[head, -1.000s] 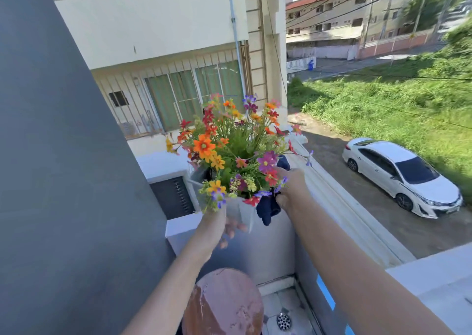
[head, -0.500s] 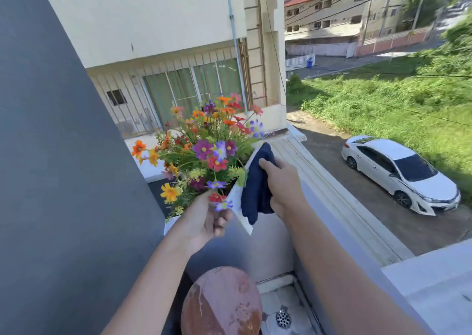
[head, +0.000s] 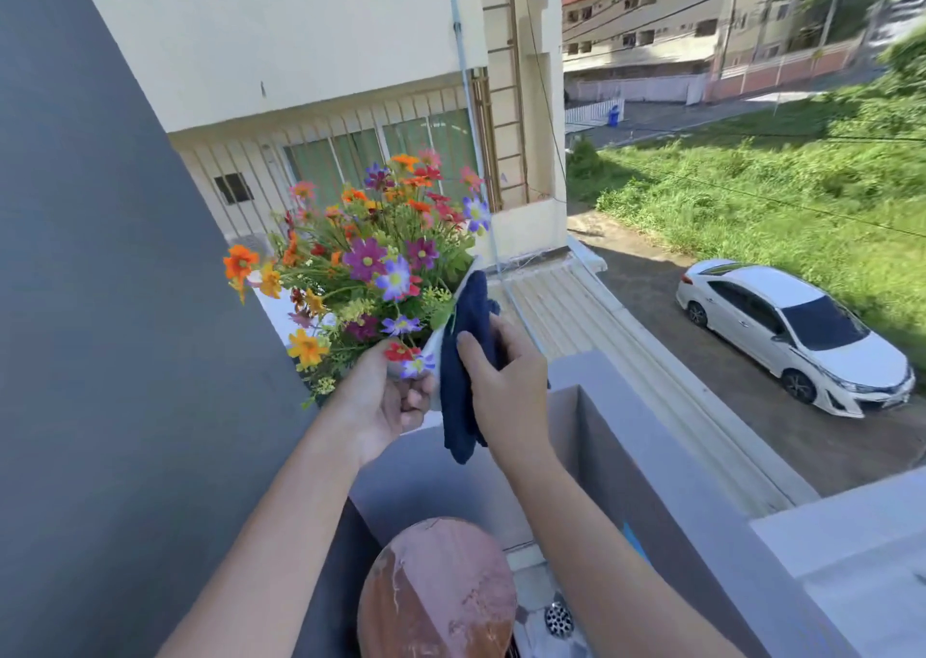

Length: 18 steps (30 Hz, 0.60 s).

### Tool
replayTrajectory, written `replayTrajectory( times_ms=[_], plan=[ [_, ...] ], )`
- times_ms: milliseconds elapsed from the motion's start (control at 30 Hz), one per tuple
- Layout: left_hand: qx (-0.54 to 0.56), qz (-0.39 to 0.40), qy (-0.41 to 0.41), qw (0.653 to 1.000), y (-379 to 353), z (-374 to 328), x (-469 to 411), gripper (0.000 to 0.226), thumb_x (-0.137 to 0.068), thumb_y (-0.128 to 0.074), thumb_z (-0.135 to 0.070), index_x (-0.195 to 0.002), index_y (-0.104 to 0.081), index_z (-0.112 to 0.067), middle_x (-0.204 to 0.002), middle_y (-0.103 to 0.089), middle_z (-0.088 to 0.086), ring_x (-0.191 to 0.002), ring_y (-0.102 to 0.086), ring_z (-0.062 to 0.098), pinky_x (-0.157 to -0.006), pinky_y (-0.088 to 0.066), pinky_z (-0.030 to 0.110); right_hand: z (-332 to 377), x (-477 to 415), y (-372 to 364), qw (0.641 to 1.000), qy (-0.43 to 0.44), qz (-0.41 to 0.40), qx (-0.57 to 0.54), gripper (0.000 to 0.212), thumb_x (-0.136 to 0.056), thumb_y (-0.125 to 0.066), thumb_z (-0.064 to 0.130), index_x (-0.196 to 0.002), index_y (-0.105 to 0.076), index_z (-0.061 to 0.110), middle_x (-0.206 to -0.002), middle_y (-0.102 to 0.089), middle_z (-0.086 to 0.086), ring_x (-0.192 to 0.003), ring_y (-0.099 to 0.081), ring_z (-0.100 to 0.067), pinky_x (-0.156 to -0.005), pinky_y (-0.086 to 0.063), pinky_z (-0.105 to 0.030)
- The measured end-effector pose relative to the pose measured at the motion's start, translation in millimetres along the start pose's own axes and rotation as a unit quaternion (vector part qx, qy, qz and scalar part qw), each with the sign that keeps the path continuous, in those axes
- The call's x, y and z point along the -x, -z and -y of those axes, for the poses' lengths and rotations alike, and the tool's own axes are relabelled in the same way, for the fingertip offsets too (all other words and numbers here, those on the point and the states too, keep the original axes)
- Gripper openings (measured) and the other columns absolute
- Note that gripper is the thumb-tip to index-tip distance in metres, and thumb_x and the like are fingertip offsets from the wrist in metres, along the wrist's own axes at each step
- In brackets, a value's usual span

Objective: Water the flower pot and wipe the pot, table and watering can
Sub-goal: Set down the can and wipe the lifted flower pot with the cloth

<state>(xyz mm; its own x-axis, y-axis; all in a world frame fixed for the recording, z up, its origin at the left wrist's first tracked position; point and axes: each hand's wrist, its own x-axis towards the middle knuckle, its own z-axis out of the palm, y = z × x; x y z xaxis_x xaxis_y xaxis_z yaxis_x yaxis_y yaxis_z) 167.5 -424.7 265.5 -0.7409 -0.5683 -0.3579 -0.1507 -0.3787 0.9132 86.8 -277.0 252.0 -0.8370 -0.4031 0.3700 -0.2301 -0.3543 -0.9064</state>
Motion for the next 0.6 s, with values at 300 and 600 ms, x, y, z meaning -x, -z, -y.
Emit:
replayTrajectory(
  times_ms=[300, 600],
  plan=[
    [0.0, 0.005, -0.019, 1.0, 9.8, -14.8, 9.8, 0.014, -0.085, -0.049, -0.012, -0.076, -0.046, -0.022, -0.077, -0.058, 0.01, -0.049, -0.044, 0.016, -0.044, -0.024, 0.024, -52.9, 43.5, 1.3, 0.997, -0.081, 0.001, -0.017, 0.01, -0.098, -0.057, 0.018, -0.101, -0.066, 0.021, -0.091, -0.068, 0.001, -0.084, -0.059, -0.017, -0.08, -0.047, -0.041],
    [-0.04, 0.013, 0.026, 0.999, 1.6, -3.8, 22.8, 0.01, -0.087, -0.05, -0.02, -0.079, -0.044, -0.021, -0.08, -0.063, 0.019, -0.049, -0.042, 0.019, -0.044, -0.025, 0.023, -10.2, -14.5, -2.4, 0.993, -0.007, -0.093, -0.078, 0.023, -0.101, -0.059, 0.02, -0.118, -0.073, 0.025, -0.101, -0.074, 0.007, -0.093, -0.067, -0.012, -0.084, -0.053, -0.036]
  ],
)
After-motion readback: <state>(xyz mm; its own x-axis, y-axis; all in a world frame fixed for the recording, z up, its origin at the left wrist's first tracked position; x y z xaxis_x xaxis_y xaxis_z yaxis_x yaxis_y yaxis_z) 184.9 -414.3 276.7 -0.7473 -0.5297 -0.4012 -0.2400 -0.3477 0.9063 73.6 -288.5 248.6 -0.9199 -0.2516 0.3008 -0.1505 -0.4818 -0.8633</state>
